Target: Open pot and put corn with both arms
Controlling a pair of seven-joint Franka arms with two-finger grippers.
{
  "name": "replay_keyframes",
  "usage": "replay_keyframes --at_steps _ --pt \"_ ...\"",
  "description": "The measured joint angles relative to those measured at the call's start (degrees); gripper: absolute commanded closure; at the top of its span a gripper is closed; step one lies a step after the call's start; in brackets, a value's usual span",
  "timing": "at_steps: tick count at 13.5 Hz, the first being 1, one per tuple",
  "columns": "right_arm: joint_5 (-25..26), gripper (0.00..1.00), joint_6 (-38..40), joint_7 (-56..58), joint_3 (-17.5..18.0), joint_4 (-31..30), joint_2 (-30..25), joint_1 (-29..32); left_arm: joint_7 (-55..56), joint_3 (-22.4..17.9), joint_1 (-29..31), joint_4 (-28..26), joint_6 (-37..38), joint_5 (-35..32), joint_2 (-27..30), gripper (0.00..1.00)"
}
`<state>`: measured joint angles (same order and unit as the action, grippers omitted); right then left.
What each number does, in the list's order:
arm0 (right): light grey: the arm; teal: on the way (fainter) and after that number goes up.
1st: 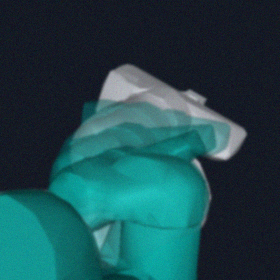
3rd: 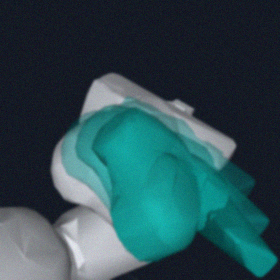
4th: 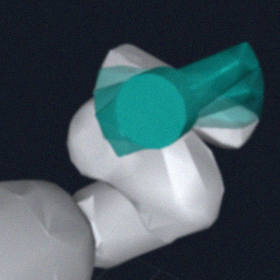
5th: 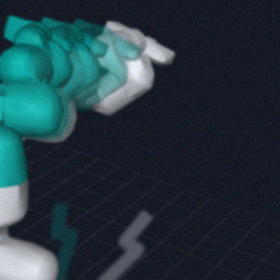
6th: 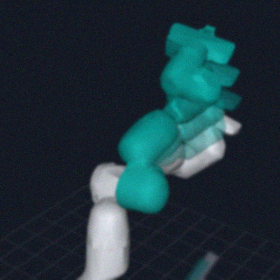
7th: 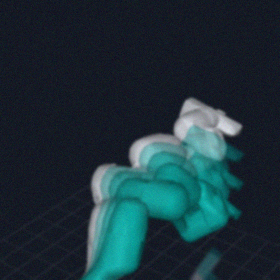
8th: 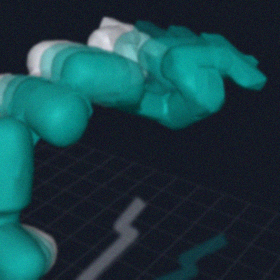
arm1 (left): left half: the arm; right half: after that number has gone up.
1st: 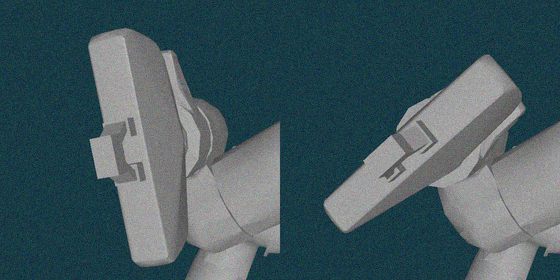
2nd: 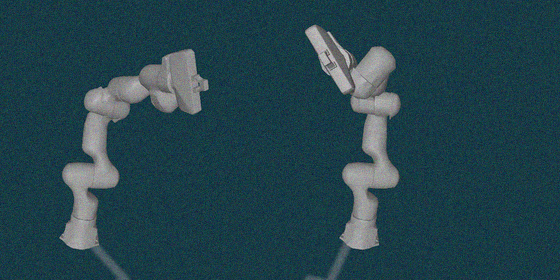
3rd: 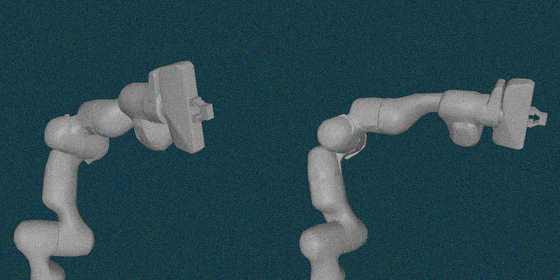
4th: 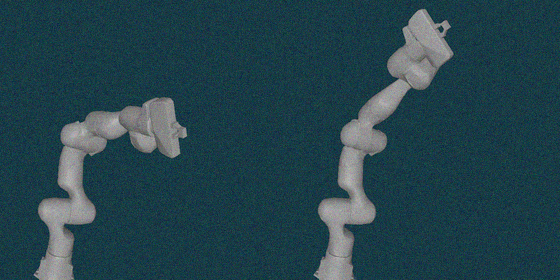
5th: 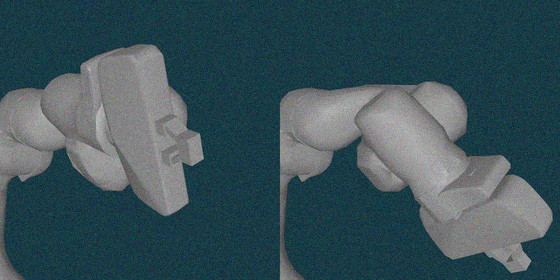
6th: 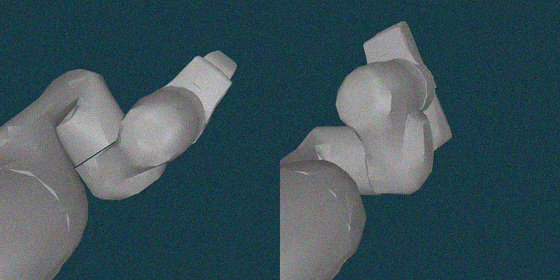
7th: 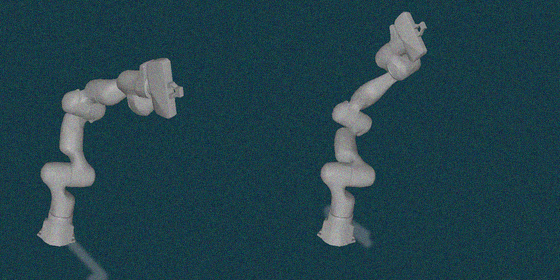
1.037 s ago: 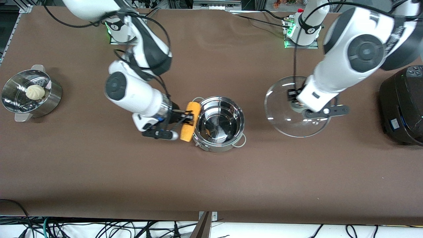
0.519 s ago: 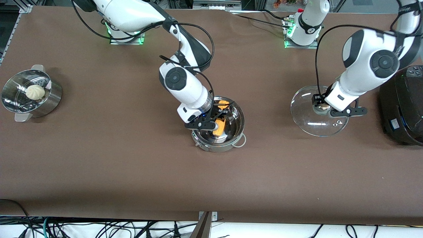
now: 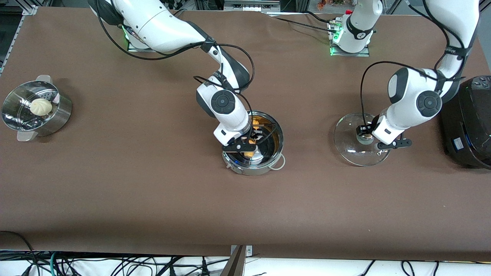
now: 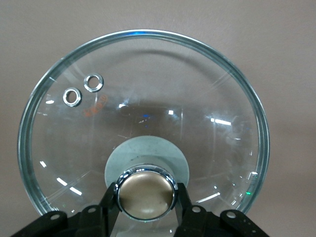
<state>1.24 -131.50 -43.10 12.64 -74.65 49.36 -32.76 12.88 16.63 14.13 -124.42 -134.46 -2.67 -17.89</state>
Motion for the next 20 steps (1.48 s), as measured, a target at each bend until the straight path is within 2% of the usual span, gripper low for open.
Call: replay_keyframes --at_steps 2,3,4,5,10,12,14,16,18,20 --pt "0.11 0.0 0.01 0.0 -0.02 0.05 0.01 -0.04 0.0 0.0 0.03 0.11 -2.66 0.0 -2.92 1.0" --pt "0.12 0.0 0.18 0.0 -0.02 0.06 0.0 -0.06 0.0 0.0 0.05 0.17 -3.45 0.0 -4.07 0.92" --pt "0.12 0.0 1.01 0.0 -0.02 0.12 -0.04 -0.15 -0.14 0.06 0.21 0.37 -3.56 0.0 -4.31 0.37" --pt "0.12 0.0 2.86 0.01 -0.01 0.4 -0.34 -0.26 -0.18 0.04 0.26 0.46 -3.64 0.0 -4.39 0.0" --pt "0.11 0.0 18.45 0.03 -0.11 4.91 -7.28 -0.14 -1.1 0.07 1.6 2.23 -3.48 0.0 -3.21 0.0" --pt "0.11 0.0 24.03 0.03 -0.24 5.27 -11.69 0.32 -1.97 0.1 1.68 4.57 0.03 -0.01 1.33 0.0" --pt "0.35 0.0 29.71 0.03 -1.35 5.35 -15.86 1.24 -2.08 0.11 1.74 8.52 7.65 -0.01 7.06 0.0" --pt "1.51 0.0 34.38 2.21 -6.41 5.33 -19.48 1.78 -2.11 0.13 1.78 15.02 19.84 0.0 10.73 0.0" --pt "1.58 0.0 40.03 13.46 -14.59 5.31 -22.12 2.47 -2.14 0.32 1.75 22.87 30.04 0.0 11.68 0.0" --pt "0.18 0.0 46.46 27.95 -24.02 5.29 -23.88 3.5 -2.21 0.75 1.74 28.11 32.93 0.0 11.65 0.0"
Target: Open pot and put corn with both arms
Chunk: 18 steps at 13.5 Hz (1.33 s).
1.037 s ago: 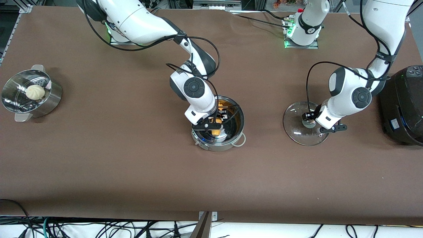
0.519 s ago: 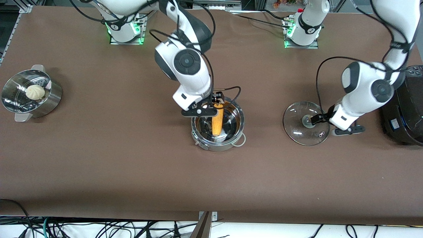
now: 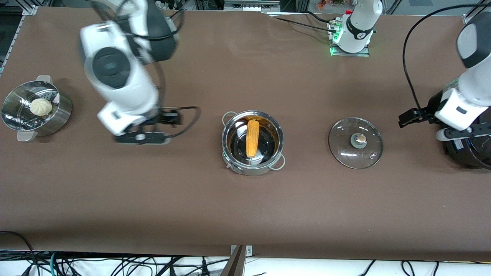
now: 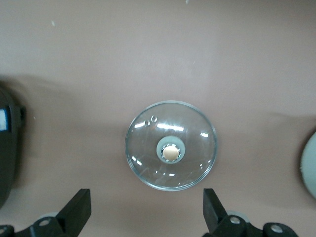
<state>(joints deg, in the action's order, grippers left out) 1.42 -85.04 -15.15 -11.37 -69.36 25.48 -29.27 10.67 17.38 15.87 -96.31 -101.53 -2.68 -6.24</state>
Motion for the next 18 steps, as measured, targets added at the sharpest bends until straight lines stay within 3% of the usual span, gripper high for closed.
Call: replay_keyframes --at_steps 2,3,5,6,8,10,11,14,16,18 --pt "-2.1 0.0 3.61 7.72 -8.57 -0.37 -1.15 0.8 -0.03 0.88 -0.02 1.8 0.37 0.0 -0.22 0.0" --pt "-3.31 0.0 3.7 9.1 -11.22 -1.39 -1.69 1.29 -0.03 1.38 -0.03 2.19 0.37 0.0 -0.38 0.0" --pt "-3.89 0.0 -0.51 9.37 -11.98 -7.79 -5.01 3.95 -0.03 1.76 -0.05 2.98 0.37 0.0 -0.55 0.0" --pt "-3.88 0.0 -4.73 9.38 -9.53 -13.07 -7.99 7.32 -0.03 1.76 -0.05 3.3 0.41 0.0 -0.62 0.0" --pt "-3.43 0.0 -10.08 9.37 1.72 -22.2 -14.44 18.94 -0.03 1.86 -0.05 3.75 1.16 0.0 -0.76 0.0" --pt "-1.24 0.0 -11.29 9.17 12.89 -27.26 -20.01 29.28 -0.03 1.91 -0.04 5.17 3.37 0.0 -0.58 0.0" --pt "-0.74 0.0 -11.22 8.69 15.35 -28.64 -22.34 31.12 -0.03 1.91 -0.04 5.95 5.06 0.0 -0.21 0.0" --pt "0.12 0.0 -10.95 7.91 16.31 -29.59 -27.89 31.73 -0.09 0.44 -1.91 6.53 6.88 0.0 1.84 0.0" --pt "0.21 0.0 -9.67 7.91 16.22 -29.57 -30.03 32.23 -0.08 -6.88 -9.65 6.52 7.26 0.0 2.72 0.0" --pt "0.2 0.0 -9.49 7.91 15.25 -29.01 -29.65 32.3 -0.08 -9.36 -11.81 6.41 7.55 0.0 2.83 0.0"
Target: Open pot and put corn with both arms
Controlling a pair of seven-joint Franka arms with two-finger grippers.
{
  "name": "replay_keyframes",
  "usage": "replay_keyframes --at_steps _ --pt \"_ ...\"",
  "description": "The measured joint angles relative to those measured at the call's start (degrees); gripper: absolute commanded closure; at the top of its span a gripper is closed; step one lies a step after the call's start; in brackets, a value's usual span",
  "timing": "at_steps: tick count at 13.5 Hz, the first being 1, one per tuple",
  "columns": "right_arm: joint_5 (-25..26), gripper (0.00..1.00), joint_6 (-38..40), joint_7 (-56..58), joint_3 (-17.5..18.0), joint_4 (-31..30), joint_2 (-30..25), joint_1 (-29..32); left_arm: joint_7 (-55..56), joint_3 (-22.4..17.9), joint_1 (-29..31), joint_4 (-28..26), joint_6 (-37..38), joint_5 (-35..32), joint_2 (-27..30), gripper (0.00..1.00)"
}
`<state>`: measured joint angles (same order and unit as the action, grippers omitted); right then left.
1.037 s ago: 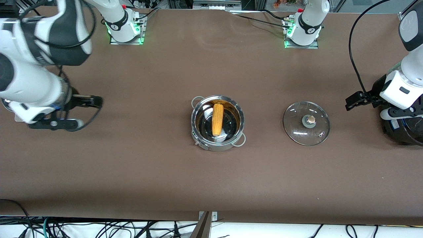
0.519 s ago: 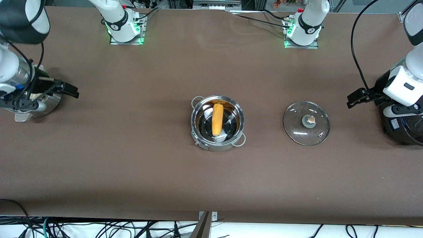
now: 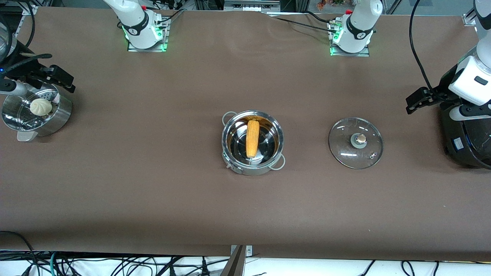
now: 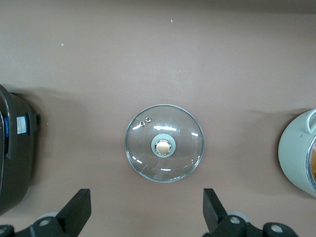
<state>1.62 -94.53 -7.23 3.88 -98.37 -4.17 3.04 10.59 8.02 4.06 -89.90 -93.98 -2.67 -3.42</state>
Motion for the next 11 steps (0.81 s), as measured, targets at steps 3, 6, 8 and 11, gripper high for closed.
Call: replay_keyframes --at_steps 3,6,8,11 --pt "-0.63 0.0 0.56 0.0 -1.48 1.54 1.35 0.03 0.01 -0.32 0.0 -0.1 0.42 0.0 0.0 0.0" --pt "-2.12 0.0 2.13 0.04 -3.48 2.58 1.9 -0.03 0.05 -0.33 -0.03 -0.25 0.5 0.36 -0.03 0.0" --pt "-2.12 0.0 3.37 0.04 -3.47 3.88 2.32 -0.69 0.07 -0.34 -0.04 -0.34 0.51 0.49 -0.06 0.0" --pt "-2.12 0.0 3.92 0.04 -3.48 4.32 2.61 -1.18 0.07 -0.55 -0.03 -0.41 0.53 0.5 -0.08 0.0"
